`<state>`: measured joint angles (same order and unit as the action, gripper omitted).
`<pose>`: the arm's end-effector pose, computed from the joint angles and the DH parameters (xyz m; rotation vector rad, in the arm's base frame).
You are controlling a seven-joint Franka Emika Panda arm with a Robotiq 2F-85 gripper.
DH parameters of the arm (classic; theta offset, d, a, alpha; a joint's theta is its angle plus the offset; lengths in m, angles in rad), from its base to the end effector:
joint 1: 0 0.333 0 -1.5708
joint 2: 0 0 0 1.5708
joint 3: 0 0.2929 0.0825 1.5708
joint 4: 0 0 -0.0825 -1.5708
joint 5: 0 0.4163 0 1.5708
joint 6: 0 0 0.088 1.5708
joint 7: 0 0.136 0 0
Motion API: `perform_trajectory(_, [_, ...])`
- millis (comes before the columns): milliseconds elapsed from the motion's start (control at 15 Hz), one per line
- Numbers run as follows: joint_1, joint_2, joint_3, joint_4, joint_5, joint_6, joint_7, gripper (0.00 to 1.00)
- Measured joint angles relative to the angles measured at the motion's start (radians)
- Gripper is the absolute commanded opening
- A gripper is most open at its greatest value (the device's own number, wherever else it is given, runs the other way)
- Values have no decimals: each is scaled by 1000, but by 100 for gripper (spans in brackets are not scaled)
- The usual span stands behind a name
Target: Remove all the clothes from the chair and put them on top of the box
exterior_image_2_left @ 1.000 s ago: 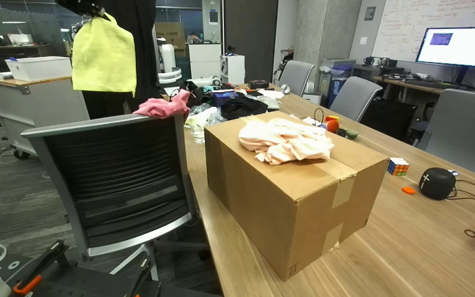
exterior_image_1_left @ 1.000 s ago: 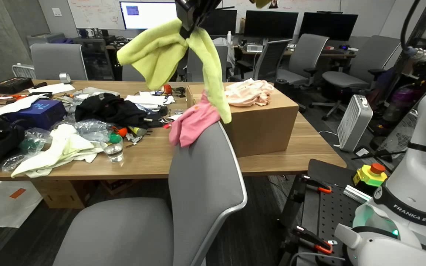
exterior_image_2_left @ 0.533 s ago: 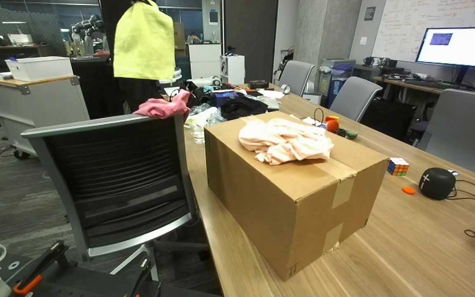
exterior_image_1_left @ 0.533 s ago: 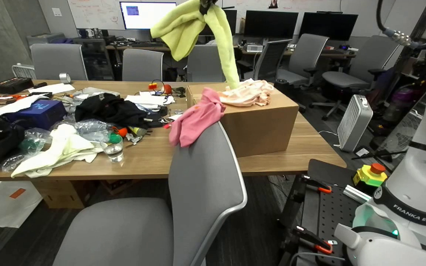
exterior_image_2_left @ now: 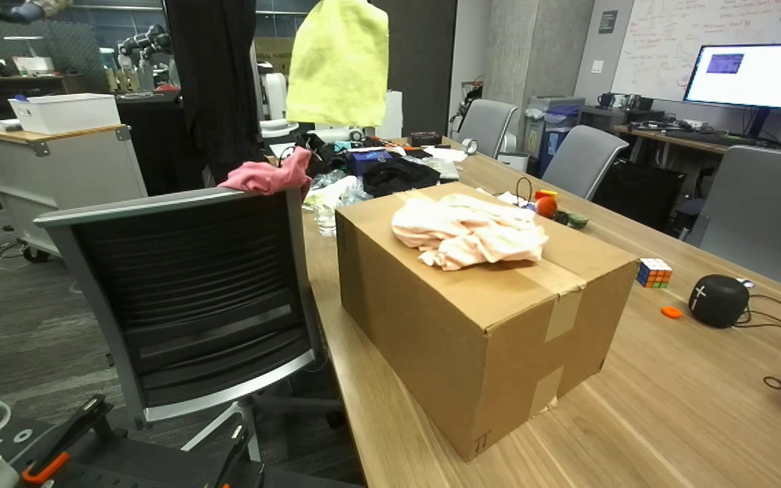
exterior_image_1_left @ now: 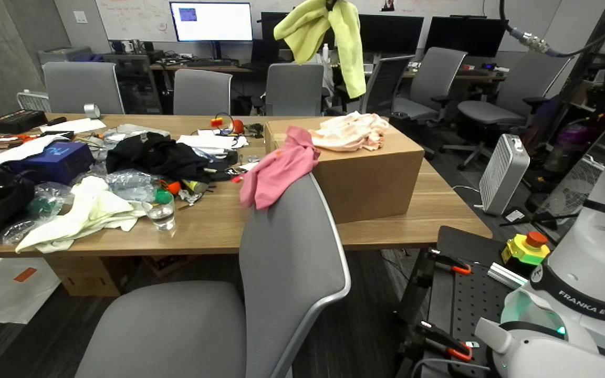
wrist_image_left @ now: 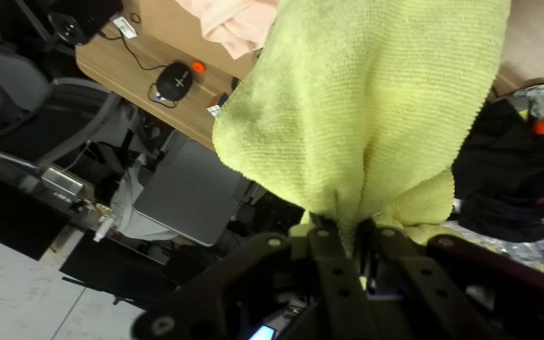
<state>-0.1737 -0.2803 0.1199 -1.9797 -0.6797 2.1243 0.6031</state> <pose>0.5574 -0.0677 0.5936 2.4436 -0.5103 0.7496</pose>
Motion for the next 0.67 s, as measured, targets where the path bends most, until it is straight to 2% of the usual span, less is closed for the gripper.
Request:
perform_trajectory(200, [-26,17,-41,24,-75,-19,59,7])
perform_trajectory(400, [-43,50,-71,49,-185,-27,172,7])
perform_trajectory(467, [-44,63,-78,56,-225,-28,222,37])
perform_trajectory(533, [-45,77,-83,64,-264,-30,272,38])
perform_trajectory(667, [-44,105,-89,78,-327,-46,361,52])
